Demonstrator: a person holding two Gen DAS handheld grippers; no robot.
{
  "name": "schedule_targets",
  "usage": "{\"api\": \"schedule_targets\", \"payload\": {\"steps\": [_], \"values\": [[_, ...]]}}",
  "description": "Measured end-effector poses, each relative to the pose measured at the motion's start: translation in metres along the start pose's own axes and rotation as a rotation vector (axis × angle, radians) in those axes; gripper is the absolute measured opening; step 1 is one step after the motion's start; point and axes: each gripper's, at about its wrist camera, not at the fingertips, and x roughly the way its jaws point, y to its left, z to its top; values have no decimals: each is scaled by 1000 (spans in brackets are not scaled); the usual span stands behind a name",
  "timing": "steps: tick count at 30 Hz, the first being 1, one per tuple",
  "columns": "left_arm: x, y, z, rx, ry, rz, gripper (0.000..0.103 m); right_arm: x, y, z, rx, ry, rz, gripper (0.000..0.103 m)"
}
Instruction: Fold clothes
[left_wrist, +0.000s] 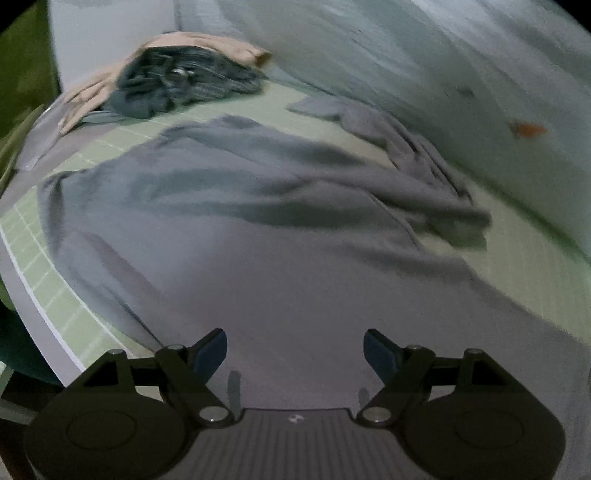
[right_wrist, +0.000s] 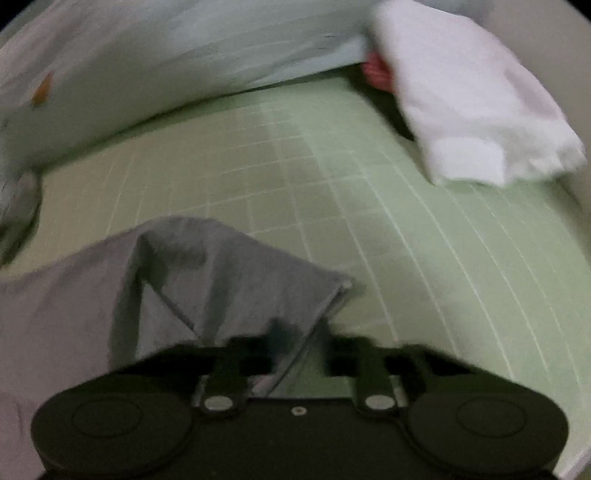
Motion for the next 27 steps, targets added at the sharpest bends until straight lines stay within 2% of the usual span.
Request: {"api": "schedule_targets", "payload": {"steps": [2,5,9,11,13,15,19,22,25,27], "values": [[-1,-14,-3,37,-2,-4,82,2,-1,9,-42,-6,14,3],[2,-31,-7,78,-3,-5,84,4,-10,32,-88,-82,-43,2],[10,-47,-11,107,30,-7,84,-6,-37,76,-23,-221,-162,3],[9,-54,-15,127,33,-8,84,-12,-50,86,12,-233,-195,10],[8,-58,-20,135,37,-9,84,-18,-60,83,51,-218,-183,34],[7,-61,-24,138,42,-9,85,-23,-66,66,80,-180,-149,42],[3,-62,-32,136,48,-11,86,-23,-71,19,126,-52,-121,64],[1,-62,-36,132,54,-8,86,-23,-73,-9,156,-4,-142,73],[-4,-65,-37,145,49,-7,86,-23,-74,-24,164,20,-125,73],[-7,-67,-37,156,42,-8,87,-23,-72,-27,124,16,-145,72]]}}
